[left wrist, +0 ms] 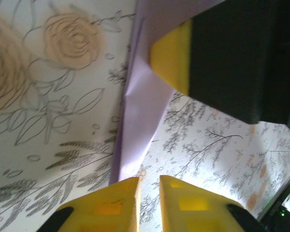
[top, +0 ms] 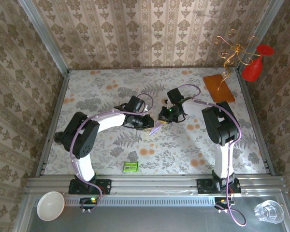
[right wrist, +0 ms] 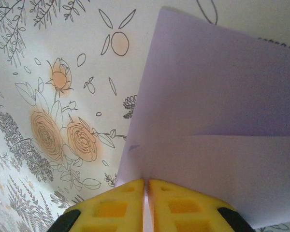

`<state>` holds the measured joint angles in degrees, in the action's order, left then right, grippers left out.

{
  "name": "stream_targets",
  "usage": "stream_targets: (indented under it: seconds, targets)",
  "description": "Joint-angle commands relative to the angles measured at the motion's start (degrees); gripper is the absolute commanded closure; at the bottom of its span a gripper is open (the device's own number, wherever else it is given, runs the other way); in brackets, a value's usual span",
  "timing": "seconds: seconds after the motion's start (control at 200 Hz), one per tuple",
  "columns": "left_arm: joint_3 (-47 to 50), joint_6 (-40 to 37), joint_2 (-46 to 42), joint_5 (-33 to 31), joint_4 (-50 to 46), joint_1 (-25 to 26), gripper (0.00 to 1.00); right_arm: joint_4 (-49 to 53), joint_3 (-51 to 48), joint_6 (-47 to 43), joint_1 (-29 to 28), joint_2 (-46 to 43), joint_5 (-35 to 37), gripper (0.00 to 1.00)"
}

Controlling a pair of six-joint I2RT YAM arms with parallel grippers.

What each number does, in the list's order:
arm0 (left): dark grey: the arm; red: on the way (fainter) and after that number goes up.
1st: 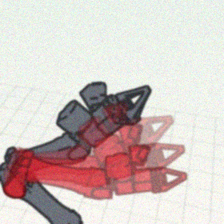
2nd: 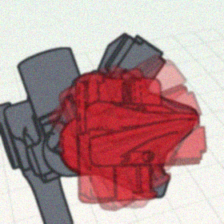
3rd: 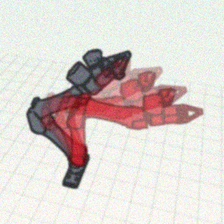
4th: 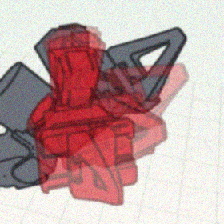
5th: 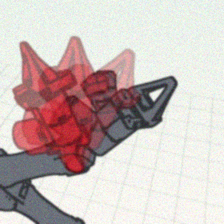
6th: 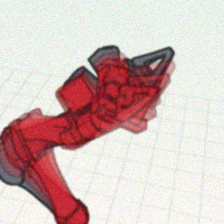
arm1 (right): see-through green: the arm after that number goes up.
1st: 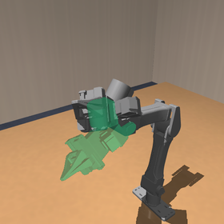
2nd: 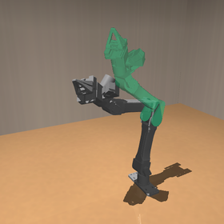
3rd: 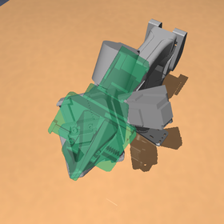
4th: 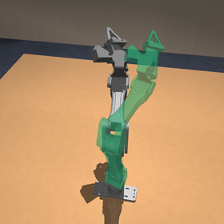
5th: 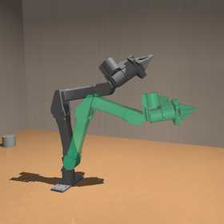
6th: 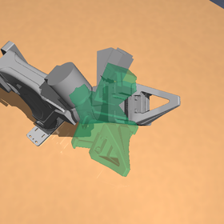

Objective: Fold a paper plane with a square sheet of paper (pick it up from the middle)
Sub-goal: Fold the wing for the fifth time at the center of the table.

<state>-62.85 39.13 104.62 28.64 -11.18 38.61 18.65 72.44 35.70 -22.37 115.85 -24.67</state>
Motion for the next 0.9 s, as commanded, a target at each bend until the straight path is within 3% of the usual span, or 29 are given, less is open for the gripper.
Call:
stream_targets:
  seconds: [0.0,0.275,0.895]
  targets:
    - [-3.7,-0.5,3.2,2.8,0.4,1.1,0.85,3.9,0.1,-1.1,0.2,2.9,1.9,0.86]
    - [-7.5,0.3,9.3,5.3,1.1,0.5,0.95,3.9,-0.2,-1.2,0.4,3.2,1.4,0.90]
    - [-3.2,-2.8,11.1,5.4,-2.9,0.1,0.99,7.9,0.5,-2.2,0.7,5.1,4.4,0.91]
